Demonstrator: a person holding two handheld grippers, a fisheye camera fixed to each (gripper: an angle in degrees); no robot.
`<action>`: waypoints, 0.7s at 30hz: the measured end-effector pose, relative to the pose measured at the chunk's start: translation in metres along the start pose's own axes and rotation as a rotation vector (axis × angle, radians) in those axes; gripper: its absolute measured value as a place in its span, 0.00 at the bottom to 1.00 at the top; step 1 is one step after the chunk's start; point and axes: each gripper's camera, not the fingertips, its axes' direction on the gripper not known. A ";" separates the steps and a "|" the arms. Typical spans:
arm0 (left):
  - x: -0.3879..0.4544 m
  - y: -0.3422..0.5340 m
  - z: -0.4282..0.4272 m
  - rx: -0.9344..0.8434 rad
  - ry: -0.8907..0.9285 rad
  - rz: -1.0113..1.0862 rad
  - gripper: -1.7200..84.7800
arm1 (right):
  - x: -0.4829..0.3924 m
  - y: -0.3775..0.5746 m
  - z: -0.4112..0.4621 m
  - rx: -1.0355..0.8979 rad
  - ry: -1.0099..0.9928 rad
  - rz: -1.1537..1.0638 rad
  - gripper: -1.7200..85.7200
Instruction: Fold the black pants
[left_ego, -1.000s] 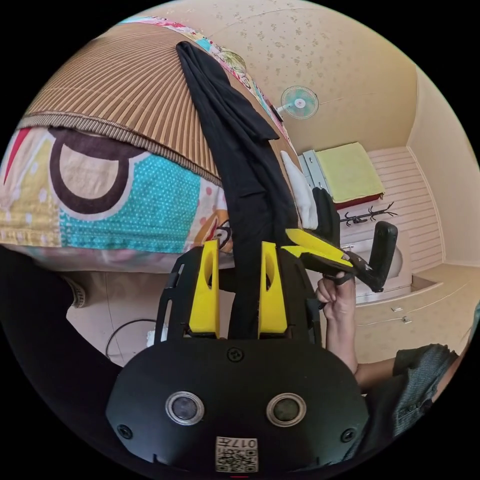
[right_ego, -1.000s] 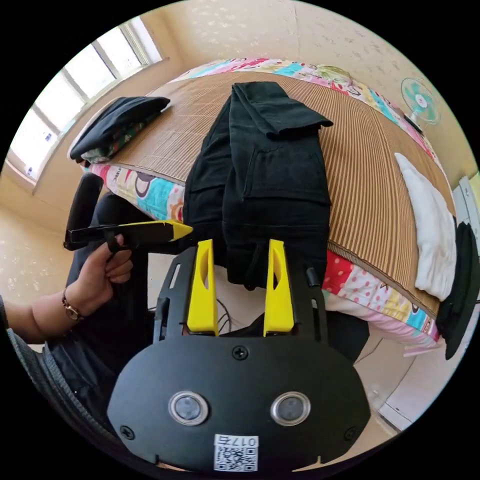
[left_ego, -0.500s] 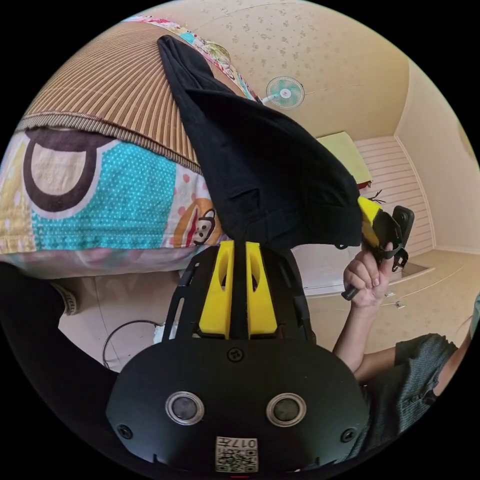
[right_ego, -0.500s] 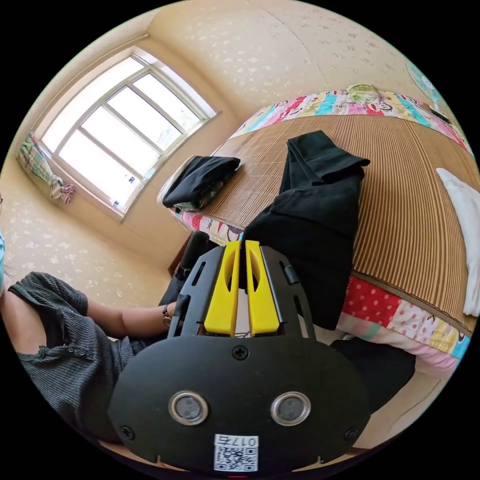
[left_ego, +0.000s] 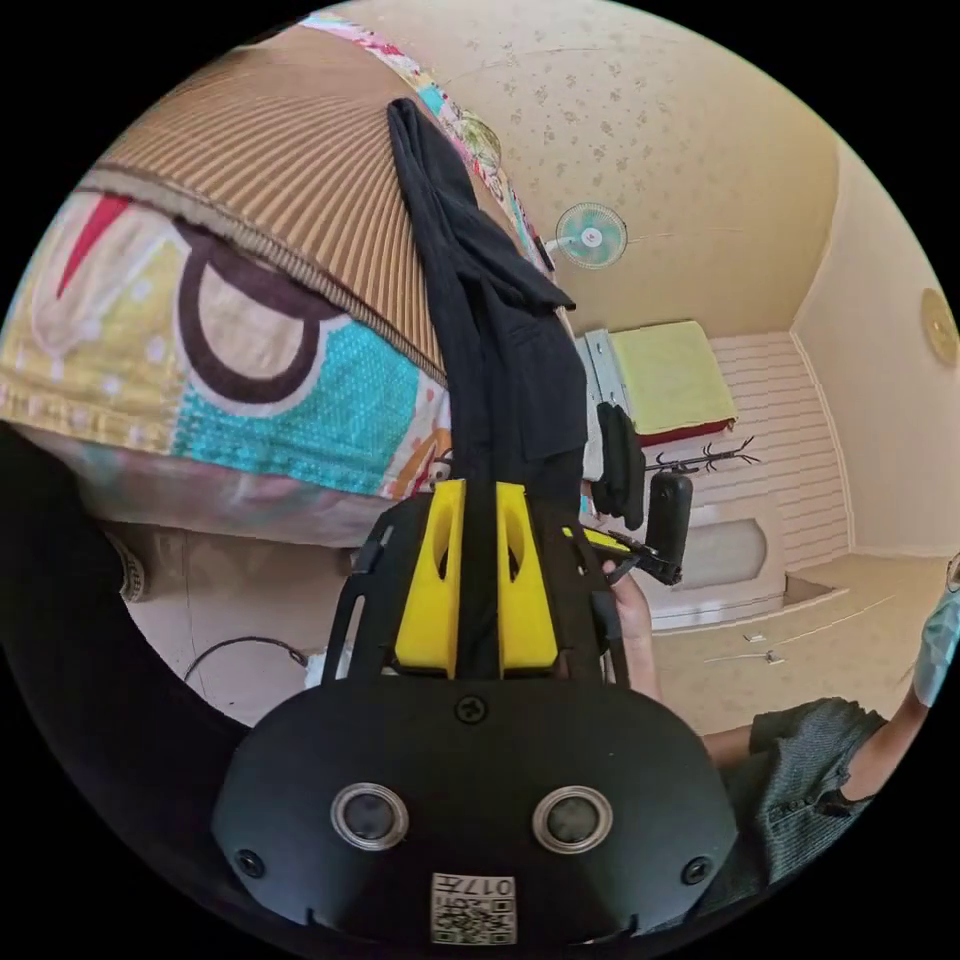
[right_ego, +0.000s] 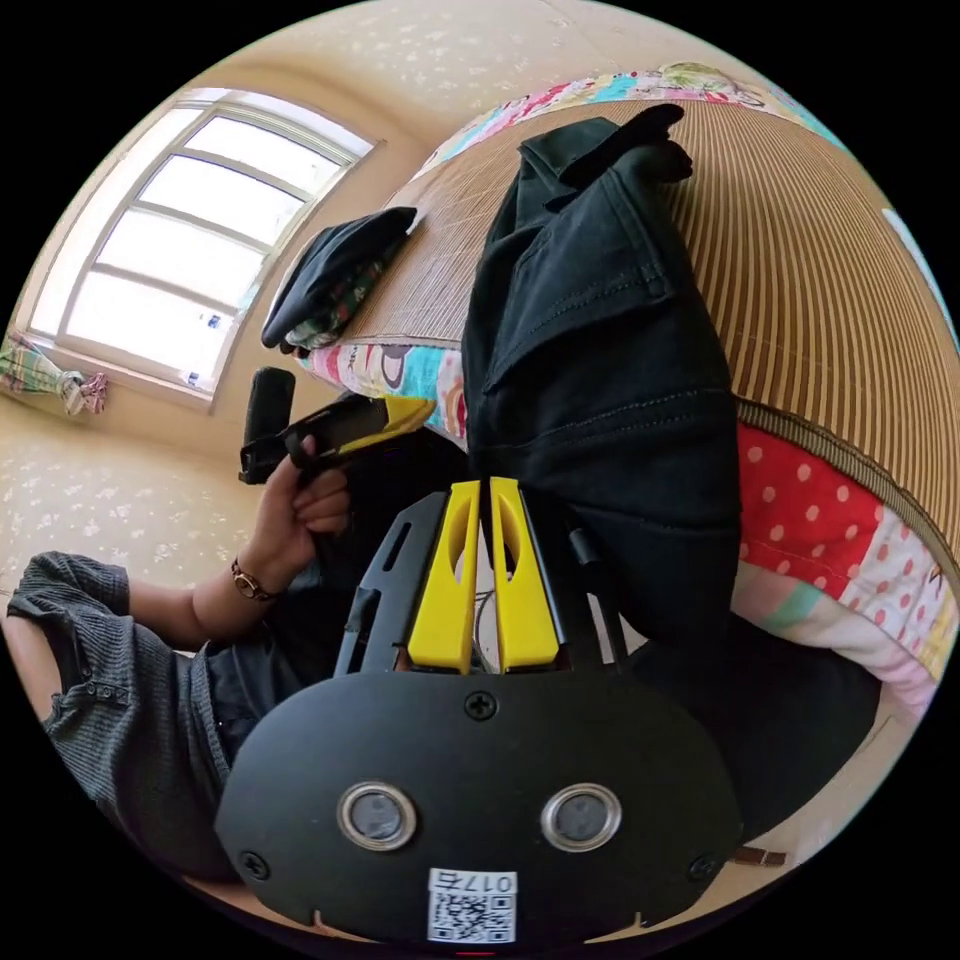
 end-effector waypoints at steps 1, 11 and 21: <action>0.008 -0.012 -0.009 0.039 -0.014 0.036 0.09 | -0.006 -0.001 -0.004 0.017 -0.019 -0.020 0.05; 0.016 -0.133 0.020 -0.031 -0.179 0.037 0.13 | 0.014 0.002 -0.018 0.067 -0.273 -0.046 0.05; 0.017 -0.168 0.043 -0.114 -0.258 -0.050 0.06 | 0.016 0.000 -0.031 0.041 -0.247 -0.114 0.05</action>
